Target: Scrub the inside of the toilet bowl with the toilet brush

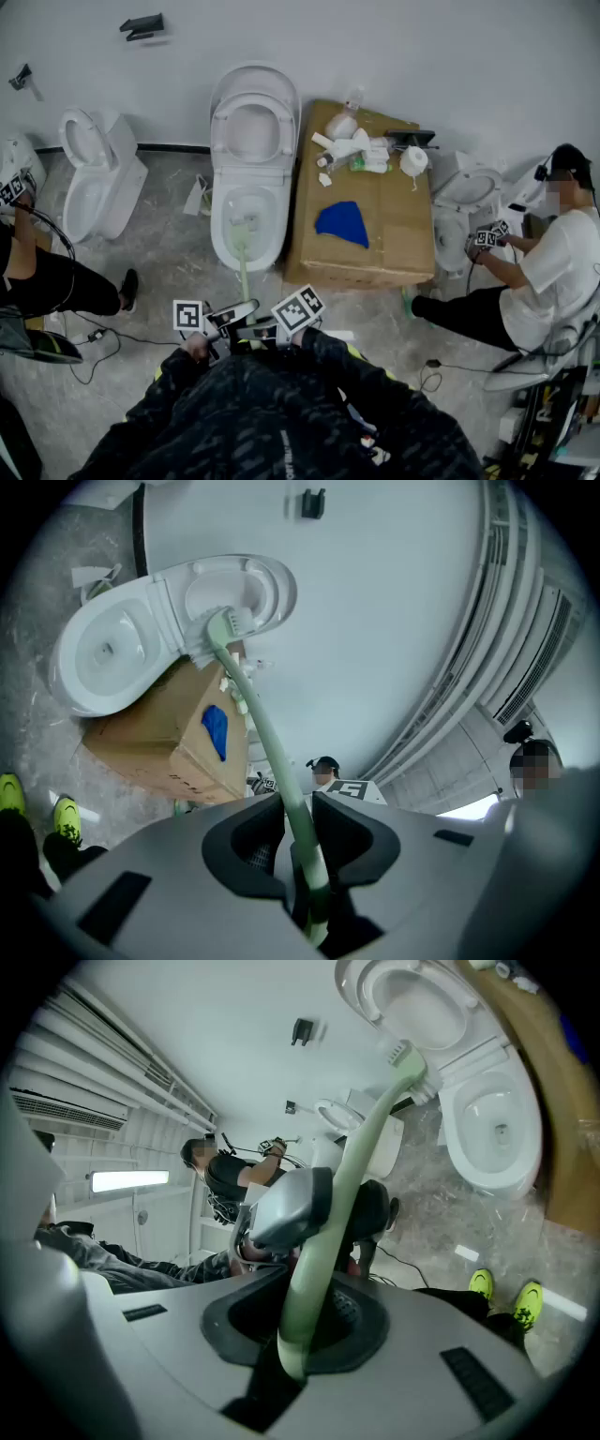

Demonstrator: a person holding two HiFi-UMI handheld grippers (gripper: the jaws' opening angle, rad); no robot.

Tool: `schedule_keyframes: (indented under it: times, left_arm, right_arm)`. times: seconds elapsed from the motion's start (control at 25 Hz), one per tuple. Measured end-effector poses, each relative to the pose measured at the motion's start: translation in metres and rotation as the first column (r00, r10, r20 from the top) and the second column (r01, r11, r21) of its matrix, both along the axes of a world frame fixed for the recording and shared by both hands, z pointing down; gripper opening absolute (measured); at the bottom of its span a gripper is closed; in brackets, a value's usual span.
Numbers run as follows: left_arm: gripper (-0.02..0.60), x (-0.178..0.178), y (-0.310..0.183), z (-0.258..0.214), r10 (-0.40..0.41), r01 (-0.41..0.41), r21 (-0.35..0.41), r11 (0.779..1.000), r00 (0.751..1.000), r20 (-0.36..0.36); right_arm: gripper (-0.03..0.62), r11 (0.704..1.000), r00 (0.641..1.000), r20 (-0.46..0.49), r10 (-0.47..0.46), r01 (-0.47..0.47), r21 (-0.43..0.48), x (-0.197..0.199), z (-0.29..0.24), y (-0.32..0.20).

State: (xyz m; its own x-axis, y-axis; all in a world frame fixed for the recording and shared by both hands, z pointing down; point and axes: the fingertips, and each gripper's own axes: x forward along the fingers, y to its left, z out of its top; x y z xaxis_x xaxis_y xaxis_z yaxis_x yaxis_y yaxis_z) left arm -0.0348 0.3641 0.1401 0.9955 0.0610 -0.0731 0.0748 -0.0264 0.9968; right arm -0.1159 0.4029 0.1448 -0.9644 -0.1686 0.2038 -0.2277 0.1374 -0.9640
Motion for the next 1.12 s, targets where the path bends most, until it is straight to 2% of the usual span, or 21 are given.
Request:
schedule_keyframes:
  times: [0.32,0.56,0.84,1.0,1.12]
  left_arm:
    - [0.098,-0.009,-0.002,0.001,0.015,-0.015,0.009,1.000,1.000,0.004]
    - [0.098,-0.021,-0.002,0.006,0.024,-0.024,-0.015,1.000,1.000,0.015]
    - [0.098,-0.029,-0.008,0.009,0.036,-0.036,0.003,0.999,0.999,0.017]
    - [0.098,-0.027,-0.009,0.010,0.030,-0.030,-0.017,0.999,0.999,0.016]
    - [0.098,-0.024,-0.016,0.012,0.036,-0.036,0.005,0.999,0.999,0.011]
  right_arm:
    - [0.054,1.000,1.000,-0.017,0.005,-0.005,0.003,-0.010,0.002,-0.003]
    - [0.054,1.000,1.000,-0.009,0.017,-0.017,-0.005,-0.023,0.004,-0.004]
    - [0.054,0.998,0.997,-0.055,0.054,-0.054,-0.007,-0.032,0.011,-0.012]
    - [0.054,0.997,0.994,-0.078,0.075,-0.077,-0.021,-0.031,0.014,-0.015]
    - [0.054,0.996,0.992,-0.089,0.087,-0.089,-0.025,-0.027,0.016,-0.022]
